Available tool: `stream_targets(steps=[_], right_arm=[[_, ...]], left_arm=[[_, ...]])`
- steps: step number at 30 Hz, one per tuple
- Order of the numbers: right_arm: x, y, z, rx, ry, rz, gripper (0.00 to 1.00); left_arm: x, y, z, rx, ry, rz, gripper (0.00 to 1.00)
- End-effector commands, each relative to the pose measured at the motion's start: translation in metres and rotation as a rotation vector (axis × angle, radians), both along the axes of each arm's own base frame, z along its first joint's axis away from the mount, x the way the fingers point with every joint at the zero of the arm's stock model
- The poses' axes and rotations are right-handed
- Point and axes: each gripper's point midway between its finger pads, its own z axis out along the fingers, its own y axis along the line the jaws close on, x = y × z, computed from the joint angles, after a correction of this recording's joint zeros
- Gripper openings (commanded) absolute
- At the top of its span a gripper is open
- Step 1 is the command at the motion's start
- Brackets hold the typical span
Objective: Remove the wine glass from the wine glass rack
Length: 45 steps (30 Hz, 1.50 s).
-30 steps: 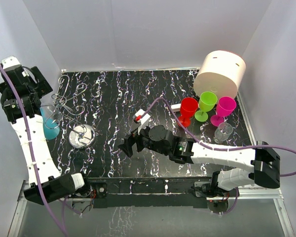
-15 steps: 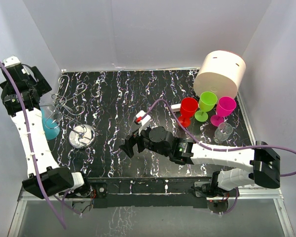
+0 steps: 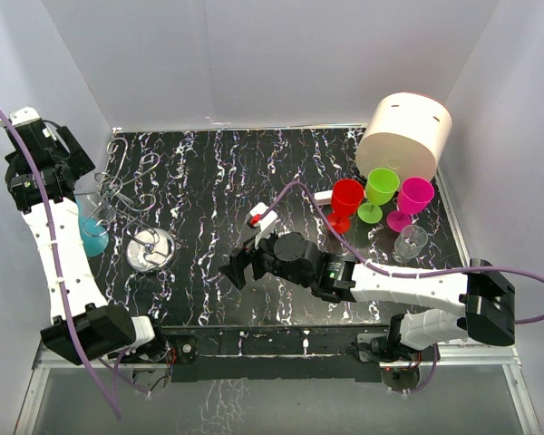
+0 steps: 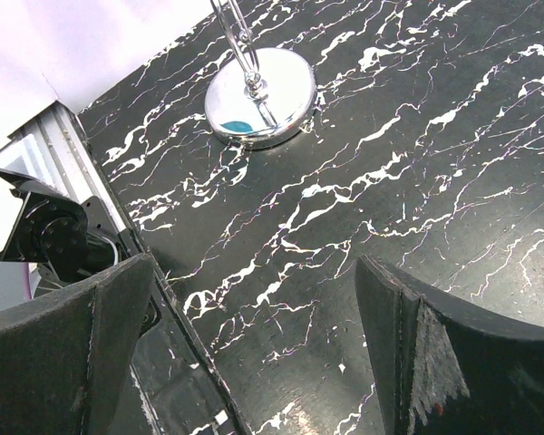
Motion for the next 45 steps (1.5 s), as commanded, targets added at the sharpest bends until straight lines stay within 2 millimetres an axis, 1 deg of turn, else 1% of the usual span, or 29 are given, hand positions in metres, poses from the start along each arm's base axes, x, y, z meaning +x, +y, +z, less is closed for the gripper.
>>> stream_targets(steps=[1,8,16,23,29,36,41,45], right_arm=[[0.001,0.002,0.032,0.09,-0.046,-0.012,0.92],[0.001,0.001,0.032,0.09,-0.047,-0.011,0.92],[0.001,0.001,0.033,0.093,-0.05,-0.015,0.92],[0.001,0.001,0.033,0.091,-0.052,-0.015,0.93],[0.0,0.002,0.032,0.089,-0.052,-0.015,0.93],[0.0,0.002,0.032,0.088,-0.049,-0.015,0.93],[0.0,0.002,0.031,0.086,-0.048,-0.014,0.93],[0.0,0.002,0.031,0.088,-0.049,-0.016,0.93]], left_arm=[[-0.001,0.004,0.012,0.015,-0.034,0.016,0.71],[0.0,0.006,0.017,0.027,-0.041,0.021,0.63],[0.001,0.004,0.025,0.031,-0.054,0.004,0.56],[-0.005,0.003,0.036,0.046,-0.074,0.009,0.55],[-0.012,0.0,0.041,0.056,-0.086,0.003,0.54],[-0.001,0.0,0.044,0.05,-0.103,-0.02,0.54],[0.009,0.001,0.05,0.048,-0.122,-0.028,0.53],[0.017,-0.003,0.051,0.032,-0.138,-0.065,0.53]])
